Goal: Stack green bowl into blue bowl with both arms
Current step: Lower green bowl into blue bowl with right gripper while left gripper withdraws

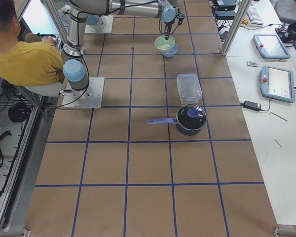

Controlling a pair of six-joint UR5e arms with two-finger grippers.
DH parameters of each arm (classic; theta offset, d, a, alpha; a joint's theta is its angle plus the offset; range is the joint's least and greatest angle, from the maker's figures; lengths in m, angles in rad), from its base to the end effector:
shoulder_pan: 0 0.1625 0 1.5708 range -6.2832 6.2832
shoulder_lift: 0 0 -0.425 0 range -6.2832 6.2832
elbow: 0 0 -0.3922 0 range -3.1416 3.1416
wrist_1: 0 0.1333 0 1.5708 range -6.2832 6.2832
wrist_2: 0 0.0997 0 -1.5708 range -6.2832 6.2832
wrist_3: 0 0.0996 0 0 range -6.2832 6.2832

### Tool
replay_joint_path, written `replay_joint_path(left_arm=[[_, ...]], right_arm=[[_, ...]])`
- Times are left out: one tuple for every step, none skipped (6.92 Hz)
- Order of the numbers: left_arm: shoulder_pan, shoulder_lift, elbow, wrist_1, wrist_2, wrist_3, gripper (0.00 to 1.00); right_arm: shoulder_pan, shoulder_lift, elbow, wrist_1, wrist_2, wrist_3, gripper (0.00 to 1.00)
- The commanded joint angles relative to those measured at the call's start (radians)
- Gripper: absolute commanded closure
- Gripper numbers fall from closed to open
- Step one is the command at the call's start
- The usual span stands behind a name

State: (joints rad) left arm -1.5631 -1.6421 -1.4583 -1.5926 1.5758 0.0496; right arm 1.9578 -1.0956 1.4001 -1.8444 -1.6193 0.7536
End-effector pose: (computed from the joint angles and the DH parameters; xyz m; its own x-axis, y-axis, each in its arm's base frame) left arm -0.1288 -0.5248 0.5049 -0.9991 0.0418 -0.0060 0.0419 0.9989 -0.0191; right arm 0.3700 -0.5675 0.3203 -0.9322 0.3575 0.0565 0.3574 0.9339 -0.0106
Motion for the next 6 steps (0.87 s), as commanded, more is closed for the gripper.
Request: replay_joint_path(left_arm=[[0.0,-0.001,-0.001,0.0,0.0,0.003,0.0],[0.002,-0.001,-0.001,0.0,0.0,0.003,0.0],[0.002,-0.001,-0.002,0.0,0.0,0.003,0.0],[0.002,-0.001,-0.002,0.0,0.0,0.003,0.0],[0.002,-0.001,-0.002,0.0,-0.002,0.003,0.0],[0.002,-0.001,-0.002,0.0,-0.002,0.003,0.0]], right_arm=[[0.038,0.081,-0.064,-0.009,0.003,0.052,1.0],[0.062,0.124,-0.1,-0.013,0.003,0.099,1.0],[0.07,0.164,-0.16,-0.012,0.004,0.108,1.0],[0.075,0.186,-0.183,-0.01,0.004,0.107,1.0],[0.085,0.192,-0.182,-0.012,0.003,0.107,1.0],[0.085,0.192,-0.181,-0.013,-0.007,0.098,0.78]])
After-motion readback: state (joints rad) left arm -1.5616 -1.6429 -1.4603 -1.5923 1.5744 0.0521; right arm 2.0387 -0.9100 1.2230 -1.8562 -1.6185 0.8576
